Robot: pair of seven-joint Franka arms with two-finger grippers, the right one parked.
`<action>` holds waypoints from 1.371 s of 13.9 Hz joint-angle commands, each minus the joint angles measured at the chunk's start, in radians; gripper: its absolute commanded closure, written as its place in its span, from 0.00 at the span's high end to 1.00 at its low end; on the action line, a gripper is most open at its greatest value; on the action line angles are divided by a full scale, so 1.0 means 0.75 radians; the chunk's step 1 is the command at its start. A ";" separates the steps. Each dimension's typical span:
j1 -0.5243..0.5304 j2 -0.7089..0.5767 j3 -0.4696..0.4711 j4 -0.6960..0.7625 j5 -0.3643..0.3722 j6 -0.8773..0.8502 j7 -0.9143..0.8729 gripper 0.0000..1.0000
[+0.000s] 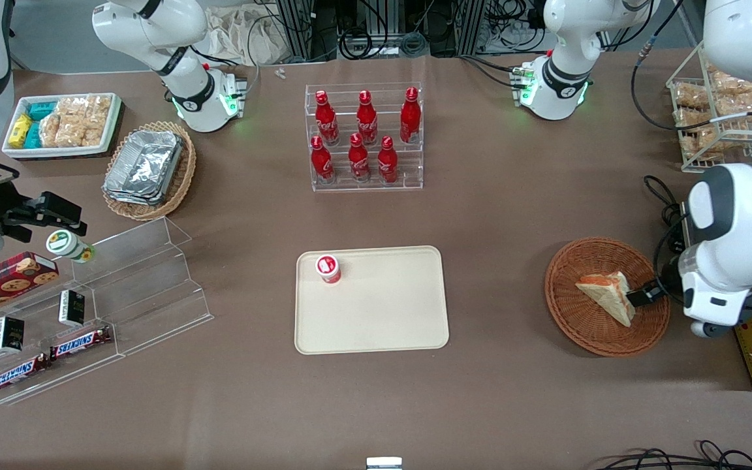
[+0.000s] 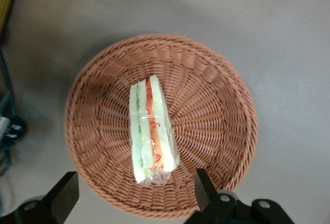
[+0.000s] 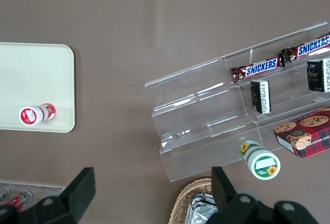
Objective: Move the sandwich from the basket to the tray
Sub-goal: 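Move the left gripper down over the wrapped sandwich in the wicker basket, then close the left gripper on the sandwich's wrapped edge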
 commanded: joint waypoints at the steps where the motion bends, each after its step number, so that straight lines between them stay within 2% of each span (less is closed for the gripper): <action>1: 0.007 0.020 -0.005 -0.074 0.025 0.092 -0.080 1.00; 3: 0.007 0.049 -0.005 -0.097 0.025 0.145 -0.166 1.00; 15: 0.017 0.137 -0.007 -0.170 -0.003 0.297 -0.328 0.99; 16: 0.019 0.155 -0.009 -0.162 -0.026 0.303 -0.334 0.88; 17: 0.017 0.169 -0.007 -0.150 -0.083 0.323 -0.352 0.61; 18: 0.015 0.172 -0.009 -0.144 -0.095 0.338 -0.371 0.35; 19: 0.013 0.174 -0.009 -0.144 -0.095 0.338 -0.387 0.14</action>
